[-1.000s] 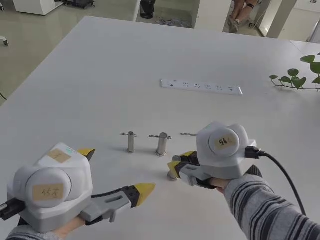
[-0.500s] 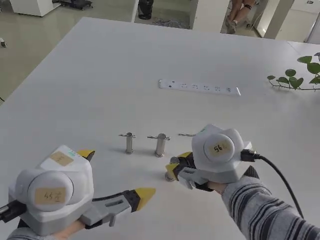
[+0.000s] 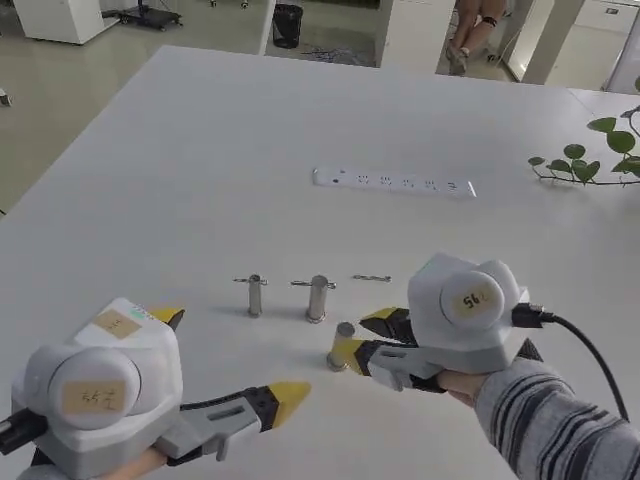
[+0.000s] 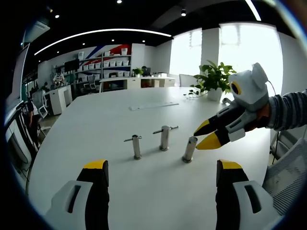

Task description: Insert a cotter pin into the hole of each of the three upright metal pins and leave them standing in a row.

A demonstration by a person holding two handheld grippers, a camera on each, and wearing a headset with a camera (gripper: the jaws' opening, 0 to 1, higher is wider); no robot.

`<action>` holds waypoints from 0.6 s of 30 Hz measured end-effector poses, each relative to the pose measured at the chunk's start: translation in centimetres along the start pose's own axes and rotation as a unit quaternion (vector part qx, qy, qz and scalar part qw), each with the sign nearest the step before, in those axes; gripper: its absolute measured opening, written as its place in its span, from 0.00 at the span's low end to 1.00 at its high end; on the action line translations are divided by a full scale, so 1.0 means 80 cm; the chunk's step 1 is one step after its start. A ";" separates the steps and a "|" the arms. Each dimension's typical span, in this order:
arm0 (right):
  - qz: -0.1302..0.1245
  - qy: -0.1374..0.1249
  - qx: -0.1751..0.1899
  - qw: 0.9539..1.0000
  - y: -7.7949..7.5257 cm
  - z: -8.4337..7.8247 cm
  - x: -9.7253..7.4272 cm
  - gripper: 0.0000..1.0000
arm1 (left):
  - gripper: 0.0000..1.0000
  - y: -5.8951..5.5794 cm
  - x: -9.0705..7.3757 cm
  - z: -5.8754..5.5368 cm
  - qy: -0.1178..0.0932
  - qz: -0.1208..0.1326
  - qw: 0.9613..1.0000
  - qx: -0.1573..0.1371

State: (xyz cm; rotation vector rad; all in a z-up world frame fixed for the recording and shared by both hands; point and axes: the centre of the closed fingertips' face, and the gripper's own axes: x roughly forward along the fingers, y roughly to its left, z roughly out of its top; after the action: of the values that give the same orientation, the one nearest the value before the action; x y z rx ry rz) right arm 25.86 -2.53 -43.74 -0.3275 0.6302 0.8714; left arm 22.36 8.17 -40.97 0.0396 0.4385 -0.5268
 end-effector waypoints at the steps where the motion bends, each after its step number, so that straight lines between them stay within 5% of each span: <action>1: 0.005 0.002 0.000 1.000 -0.002 -0.002 -0.001 0.21 | 0.92 0.000 0.000 0.000 0.000 0.000 1.000 0.000; 18: 0.029 0.052 -0.047 0.997 -0.068 -0.009 -0.010 0.21 | 0.94 0.010 0.000 0.007 0.002 0.004 1.000 0.006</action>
State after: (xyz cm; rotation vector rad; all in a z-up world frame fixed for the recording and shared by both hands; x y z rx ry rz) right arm 29.54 -6.72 -43.73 -0.4430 0.6995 0.9462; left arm 22.94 8.76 -40.53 0.0540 0.4391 -0.5223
